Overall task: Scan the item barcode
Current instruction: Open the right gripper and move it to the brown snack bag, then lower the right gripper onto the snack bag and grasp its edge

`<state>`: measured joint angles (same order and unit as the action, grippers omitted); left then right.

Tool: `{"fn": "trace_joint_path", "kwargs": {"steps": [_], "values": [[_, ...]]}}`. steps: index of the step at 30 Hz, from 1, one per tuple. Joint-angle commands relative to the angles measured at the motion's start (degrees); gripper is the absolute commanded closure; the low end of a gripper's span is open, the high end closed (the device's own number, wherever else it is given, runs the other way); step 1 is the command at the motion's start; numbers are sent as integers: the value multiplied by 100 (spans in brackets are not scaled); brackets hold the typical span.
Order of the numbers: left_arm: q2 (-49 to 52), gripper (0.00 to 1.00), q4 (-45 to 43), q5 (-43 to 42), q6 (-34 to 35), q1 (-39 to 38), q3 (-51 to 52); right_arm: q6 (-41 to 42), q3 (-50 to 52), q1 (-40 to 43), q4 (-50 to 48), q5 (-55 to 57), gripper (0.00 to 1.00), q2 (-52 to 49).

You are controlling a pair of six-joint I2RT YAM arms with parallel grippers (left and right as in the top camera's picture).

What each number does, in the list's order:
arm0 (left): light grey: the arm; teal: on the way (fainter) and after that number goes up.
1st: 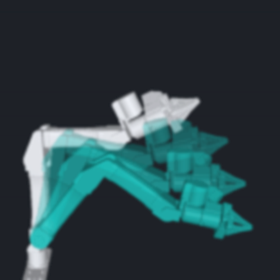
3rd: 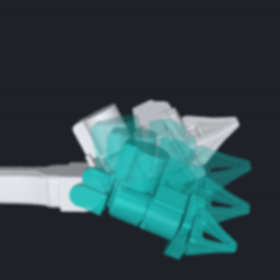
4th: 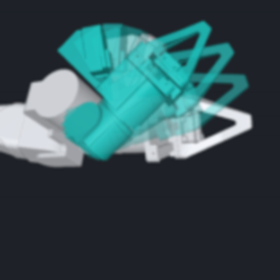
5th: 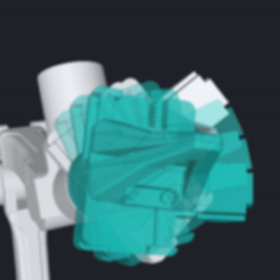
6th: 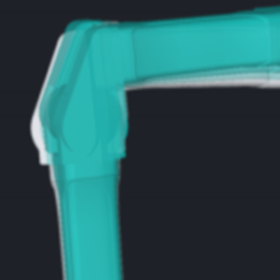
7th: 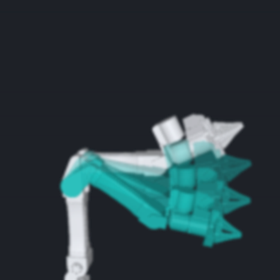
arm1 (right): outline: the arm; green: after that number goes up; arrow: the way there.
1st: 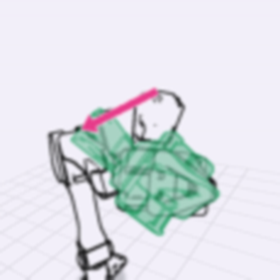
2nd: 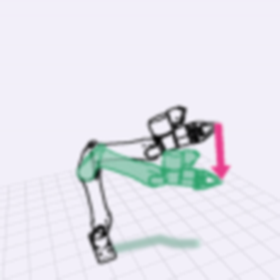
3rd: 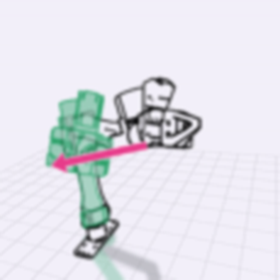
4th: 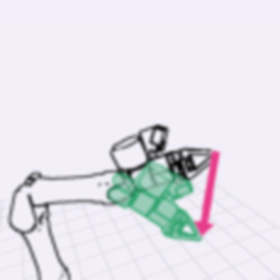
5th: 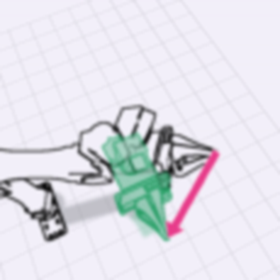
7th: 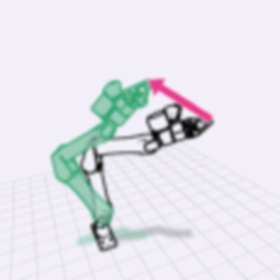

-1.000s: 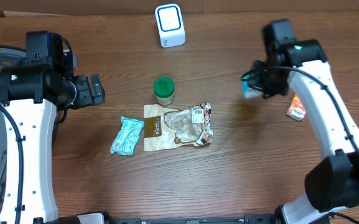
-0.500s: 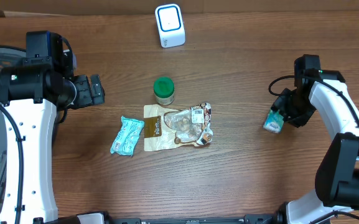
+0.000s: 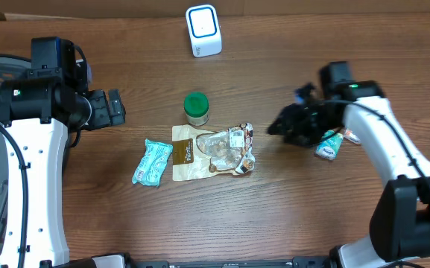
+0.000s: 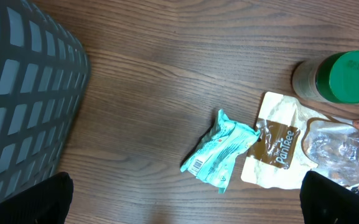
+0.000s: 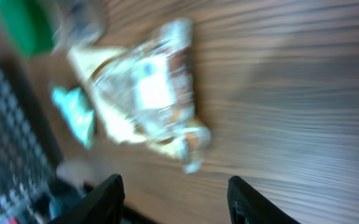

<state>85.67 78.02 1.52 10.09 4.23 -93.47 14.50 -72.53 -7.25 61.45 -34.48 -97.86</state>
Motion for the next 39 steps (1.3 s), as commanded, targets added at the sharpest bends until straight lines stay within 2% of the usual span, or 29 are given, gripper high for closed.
{"fn": "trace_joint_path", "kwargs": {"steps": [1, 6, 12, 18, 19, 20, 21, 23, 25, 26, 28, 33, 39], "values": [[22, 1, -9, -50, -46, 26, -48, -59, -146, -601, -144, -66, 46, 269], [22, 0, -9, -50, -46, 26, -48, 1102, -133, -1759, -269, 1508, 44, 1080], [22, 1, -9, -50, -46, 26, -48, 2538, 205, -2481, -330, 2531, 43, 2201], [22, 0, -9, -50, -46, 26, -48, 4293, 1578, -3237, -1591, 2809, 43, 2588], [22, 0, -9, -50, -46, 26, -48, 4680, 1884, -3324, -1926, 2806, 35, 2544], [22, 0, -9, -50, -46, 26, -48, 5080, 2179, -3388, -2277, 2804, 24, 2485], [22, 0, -9, -50, -46, 26, -48, 5453, 2426, -3429, -2597, 2802, 20, 2422], [22, 0, -9, -50, -46, 26, -48, 6210, 2865, -3488, -3252, 2802, 18, 2258], [22, 1, -9, -50, -46, 26, -48, 6732, 3224, -3552, -3928, 2800, 11, 2026], [22, 0, -9, -50, -46, 26, -48, 6854, 3331, -3574, -4181, 2800, 7, 1928], [22, 1, -9, -50, -46, 26, -48, 7088, 3499, -3633, -4706, 2809, 5, 1633], [22, 1, -9, -50, -46, 26, -48, 7125, 3510, -3700, -5401, 2743, 4, 1016], [22, 0, -9, -50, -46, 26, -48, 7274, 3510, -3742, -5464, 2638, 2, 761]]}}
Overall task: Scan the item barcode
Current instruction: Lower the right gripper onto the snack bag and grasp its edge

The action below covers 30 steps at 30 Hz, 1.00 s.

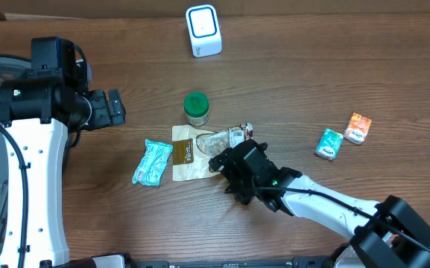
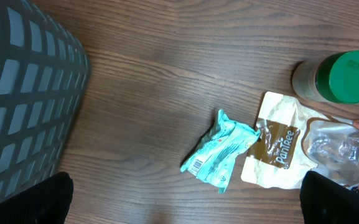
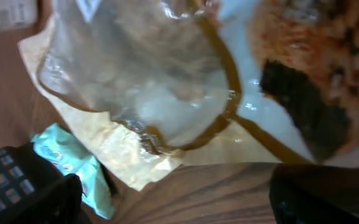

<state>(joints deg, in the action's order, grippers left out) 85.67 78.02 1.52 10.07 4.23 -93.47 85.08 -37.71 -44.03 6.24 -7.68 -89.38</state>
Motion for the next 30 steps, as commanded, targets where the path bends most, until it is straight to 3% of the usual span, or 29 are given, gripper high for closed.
{"fn": "trace_joint_path", "kwargs": {"steps": [1, 30], "values": [[22, 1, -9, -50, -44, 26, -48, 219, 28, -63, 68, -33, 2, -87], [22, 1, -9, -50, -44, 26, -48, 219, 28, -66, 85, 127, 2, -131]]}}
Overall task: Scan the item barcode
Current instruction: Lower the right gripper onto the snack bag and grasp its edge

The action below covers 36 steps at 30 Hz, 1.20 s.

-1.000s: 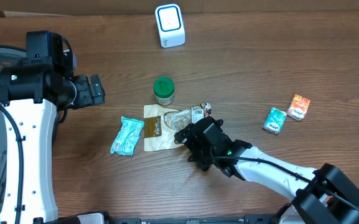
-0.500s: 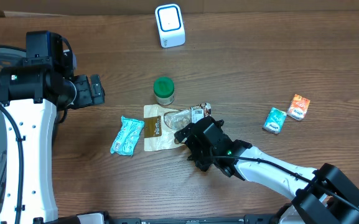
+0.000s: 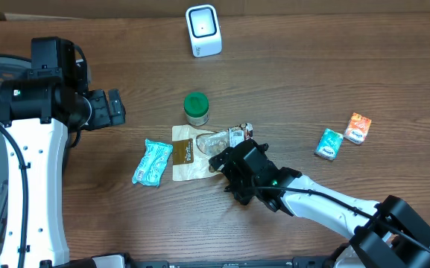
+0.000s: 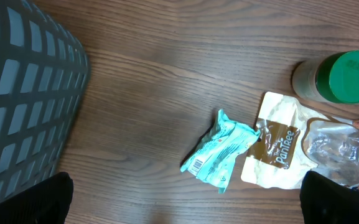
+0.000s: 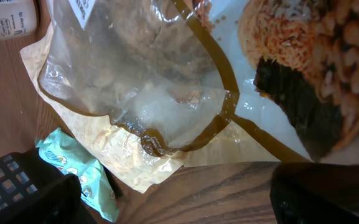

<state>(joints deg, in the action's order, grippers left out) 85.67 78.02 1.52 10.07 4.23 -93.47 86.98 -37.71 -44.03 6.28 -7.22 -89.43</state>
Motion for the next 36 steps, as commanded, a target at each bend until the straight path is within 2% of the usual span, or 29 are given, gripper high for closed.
{"fn": "trace_joint_path", "kwargs": {"steps": [1, 13, 29, 35, 36], "values": [[22, 0, -9, -50, -44, 26, -48, 28, 28, -66, 81, 81, 2, -127], [22, 0, -9, -50, -44, 26, -48, 26, 28, -66, 81, 144, 2, -127], [22, 0, -9, -50, -42, 26, -48, 20, 28, -46, 11, 796, 2, -127], [22, 1, -9, -50, -44, 26, -48, -20, 28, -48, -190, 1016, 3, -127], [22, 0, -9, -50, -44, 26, -48, -20, 28, -48, -201, 1056, 6, -127]]}}
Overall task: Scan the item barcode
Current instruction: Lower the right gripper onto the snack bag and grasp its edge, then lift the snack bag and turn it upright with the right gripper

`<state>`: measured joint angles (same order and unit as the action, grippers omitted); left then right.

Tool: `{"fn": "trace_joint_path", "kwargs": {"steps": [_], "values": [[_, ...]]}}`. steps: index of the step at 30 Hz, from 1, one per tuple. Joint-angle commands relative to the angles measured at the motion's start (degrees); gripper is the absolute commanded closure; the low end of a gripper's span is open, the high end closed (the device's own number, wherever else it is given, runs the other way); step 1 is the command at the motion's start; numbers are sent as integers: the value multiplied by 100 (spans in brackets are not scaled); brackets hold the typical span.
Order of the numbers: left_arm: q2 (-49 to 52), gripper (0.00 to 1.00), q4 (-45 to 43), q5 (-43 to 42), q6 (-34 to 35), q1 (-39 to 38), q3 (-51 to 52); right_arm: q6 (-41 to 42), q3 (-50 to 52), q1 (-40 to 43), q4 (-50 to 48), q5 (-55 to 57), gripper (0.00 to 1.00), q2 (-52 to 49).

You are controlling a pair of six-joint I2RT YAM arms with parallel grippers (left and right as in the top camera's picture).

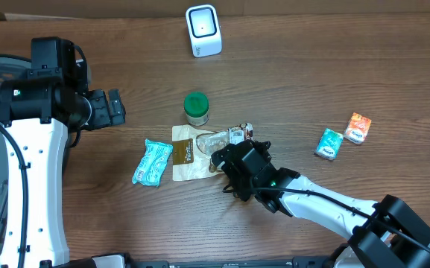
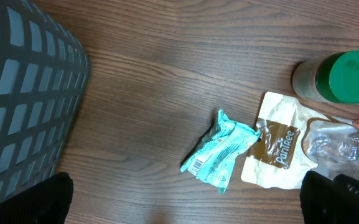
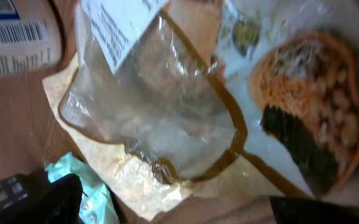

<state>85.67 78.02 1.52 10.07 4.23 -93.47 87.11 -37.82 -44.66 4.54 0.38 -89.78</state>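
Observation:
A cream pouch with a clear window and a white barcode label lies mid-table; it fills the right wrist view. My right gripper hovers low over its right part, open, its fingers wide apart either side of the pouch's crumpled lower edge. The white scanner stands at the far edge. My left gripper hangs open at the left, holding nothing, well away from the pouch.
A green-lidded jar stands just behind the pouch and a teal packet lies to its left. A small teal box and an orange box lie at the right. A grey basket borders the left side.
My right gripper has shifted slightly over the pouch, so more of the barcode label and printed picture shows in its view. It is still open. The left arm has not moved.
My right gripper was first at the right of the table near the small teal box. By 2.2 s ago it stood open over the pouch's right side, and it has stayed there with only small shifts. The left arm stayed still throughout.

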Motion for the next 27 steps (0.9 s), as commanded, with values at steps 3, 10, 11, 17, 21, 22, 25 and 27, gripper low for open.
{"fn": "trace_joint_path", "kwargs": {"steps": [3, 10, 11, 17, 21, 22, 25, 27], "values": [[22, 1, -9, -50, -44, 26, -48, -39, 39, 15, -26, 452, 10, -92], [22, 0, -9, -50, -44, 26, -48, -807, 39, 87, -402, 710, 16, -92], [22, 0, -9, -50, -44, 26, -48, -1043, 39, 133, -520, 713, 16, -92], [22, 0, -9, -50, -44, 26, -48, -2459, 37, 625, -1532, 621, 15, -92], [22, 1, -9, -50, -44, 26, -48, -3067, 37, 984, -2059, 326, 15, -92], [22, 0, -9, -50, -44, 26, -48, -3161, 37, 1080, -2120, 197, 15, -92], [22, 0, -9, -50, -44, 26, -48, -3174, 37, 1429, -2111, -518, 15, -92], [22, 1, -9, -50, -44, 26, -48, -3169, 37, 1631, -2004, -1038, 15, -92]]}}
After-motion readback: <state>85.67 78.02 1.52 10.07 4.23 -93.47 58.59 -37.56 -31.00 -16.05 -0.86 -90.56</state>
